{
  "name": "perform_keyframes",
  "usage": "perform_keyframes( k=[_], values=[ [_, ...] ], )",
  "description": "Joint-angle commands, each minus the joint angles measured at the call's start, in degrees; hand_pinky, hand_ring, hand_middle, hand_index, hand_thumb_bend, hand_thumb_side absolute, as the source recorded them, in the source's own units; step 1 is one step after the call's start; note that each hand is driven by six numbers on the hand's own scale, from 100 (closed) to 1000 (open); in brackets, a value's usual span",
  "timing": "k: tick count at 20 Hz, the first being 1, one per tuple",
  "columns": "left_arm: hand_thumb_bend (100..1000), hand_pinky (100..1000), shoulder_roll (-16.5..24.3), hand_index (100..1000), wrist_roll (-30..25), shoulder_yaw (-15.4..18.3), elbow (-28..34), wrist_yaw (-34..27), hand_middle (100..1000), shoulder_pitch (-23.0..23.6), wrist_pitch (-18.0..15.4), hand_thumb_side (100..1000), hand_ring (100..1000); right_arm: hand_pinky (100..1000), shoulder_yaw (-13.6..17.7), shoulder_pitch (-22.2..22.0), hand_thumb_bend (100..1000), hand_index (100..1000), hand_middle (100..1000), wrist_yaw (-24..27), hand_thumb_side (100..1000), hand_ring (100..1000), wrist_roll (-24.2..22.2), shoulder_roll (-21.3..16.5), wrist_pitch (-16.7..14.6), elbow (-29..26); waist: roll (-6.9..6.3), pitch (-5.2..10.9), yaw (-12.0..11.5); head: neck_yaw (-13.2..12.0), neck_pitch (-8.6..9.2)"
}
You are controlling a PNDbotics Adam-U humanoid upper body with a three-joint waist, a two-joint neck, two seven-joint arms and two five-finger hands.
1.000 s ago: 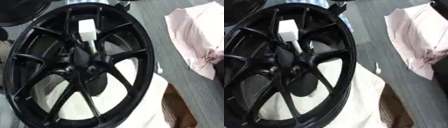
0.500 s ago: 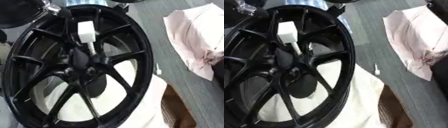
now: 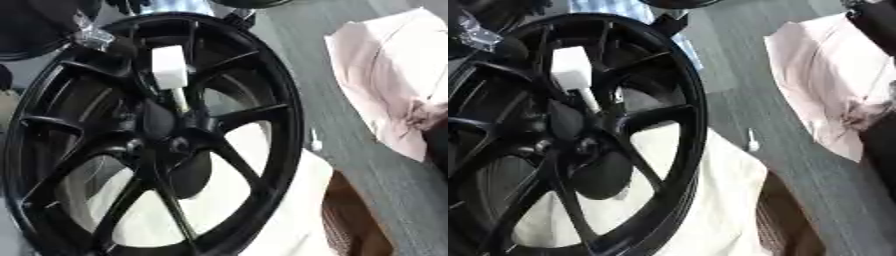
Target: Pull the pin out of the wheel hub.
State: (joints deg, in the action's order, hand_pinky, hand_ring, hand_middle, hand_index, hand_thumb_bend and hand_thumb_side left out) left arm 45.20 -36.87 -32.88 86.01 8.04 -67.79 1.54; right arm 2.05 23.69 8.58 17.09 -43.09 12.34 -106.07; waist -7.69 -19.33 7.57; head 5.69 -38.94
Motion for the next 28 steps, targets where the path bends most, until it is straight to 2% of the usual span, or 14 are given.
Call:
perform_keyframes(
  k=[1,6,12,19,23,28],
  values=[
    [665,804,2.95,855,3.84,-1.77,5.24,-0.85,700,-0.5,4.93,696,745,794,0.31,0.69,100,767,645,0.56,499,798,0.43,-1.18,-0.02,-0.22,0.31,1.03,-0.06,0.1,0.98],
    [654,817,3.8,871,7.02,-3.11,10.4,-1.75,744,-0.15,10.4,699,772,794,0.22,0.64,100,766,642,0.71,499,797,0.56,-1.08,0.0,-0.11,0.28,0.85,-0.24,0.41,1.66],
    [659,817,4.22,874,5.96,-3.67,13.21,-2.04,748,0.48,12.87,701,775,793,0.1,0.48,100,765,640,0.91,504,795,0.72,-0.98,0.03,-0.11,0.32,0.52,-0.34,0.36,1.55],
    [686,815,2.38,872,7.35,-5.13,11.67,-0.12,739,0.55,16.05,690,771,793,-0.02,0.27,100,764,637,1.16,509,793,0.83,-0.7,0.04,-0.14,0.41,0.07,-0.45,-0.02,0.98],
    [693,822,1.21,871,8.96,-5.73,9.98,1.53,741,0.5,16.92,675,774,793,-0.02,0.02,100,763,636,1.33,514,792,0.96,-0.55,0.01,-0.06,0.45,-0.1,-0.53,-0.28,0.72],
    [680,840,-0.14,876,9.83,-6.02,8.0,3.76,764,0.35,15.86,653,793,796,-0.23,-0.18,100,764,636,1.47,523,799,0.53,-0.38,-0.1,-0.01,0.53,-0.36,-0.5,-0.87,0.56]
  ],
)
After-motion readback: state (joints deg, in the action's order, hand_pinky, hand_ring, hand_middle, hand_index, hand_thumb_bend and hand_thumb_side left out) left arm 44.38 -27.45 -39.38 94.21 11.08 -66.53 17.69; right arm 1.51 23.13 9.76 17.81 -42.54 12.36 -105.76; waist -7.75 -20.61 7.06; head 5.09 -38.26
